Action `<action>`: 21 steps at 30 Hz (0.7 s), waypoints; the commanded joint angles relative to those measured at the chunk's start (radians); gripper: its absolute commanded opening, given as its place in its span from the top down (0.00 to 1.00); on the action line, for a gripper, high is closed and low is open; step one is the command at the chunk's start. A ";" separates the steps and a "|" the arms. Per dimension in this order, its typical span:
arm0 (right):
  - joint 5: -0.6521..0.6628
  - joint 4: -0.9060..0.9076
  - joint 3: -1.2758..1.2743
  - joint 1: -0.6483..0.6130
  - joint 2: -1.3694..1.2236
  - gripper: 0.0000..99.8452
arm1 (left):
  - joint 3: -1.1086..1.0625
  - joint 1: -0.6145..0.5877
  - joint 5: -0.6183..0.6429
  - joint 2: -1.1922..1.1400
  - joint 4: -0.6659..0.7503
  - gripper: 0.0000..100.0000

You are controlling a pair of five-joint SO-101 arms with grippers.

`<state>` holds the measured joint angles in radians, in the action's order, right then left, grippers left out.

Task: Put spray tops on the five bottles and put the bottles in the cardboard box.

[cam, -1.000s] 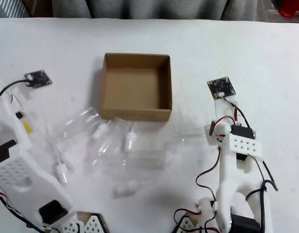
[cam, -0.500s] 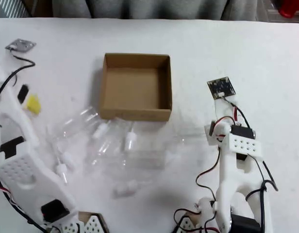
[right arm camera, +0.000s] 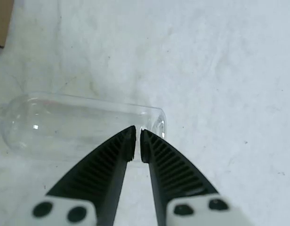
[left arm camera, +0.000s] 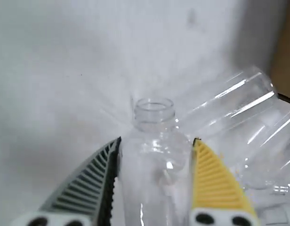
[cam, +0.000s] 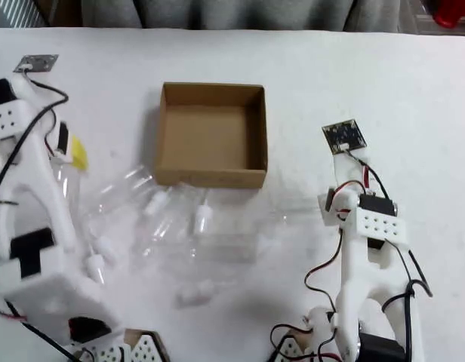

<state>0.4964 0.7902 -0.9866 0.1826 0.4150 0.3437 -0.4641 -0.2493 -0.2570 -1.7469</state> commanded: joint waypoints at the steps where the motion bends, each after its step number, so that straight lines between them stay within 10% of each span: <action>1: 0.006 0.004 -0.052 -0.008 -0.016 0.98 | -0.241 0.045 0.086 0.248 0.143 0.98; 21: 0.080 0.188 0.199 0.022 0.070 0.98 | -0.713 0.001 0.405 0.443 0.569 0.98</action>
<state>0.5040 0.8562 -0.9022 0.1857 0.4319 -0.3652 -0.4396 0.1312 0.1312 -1.2283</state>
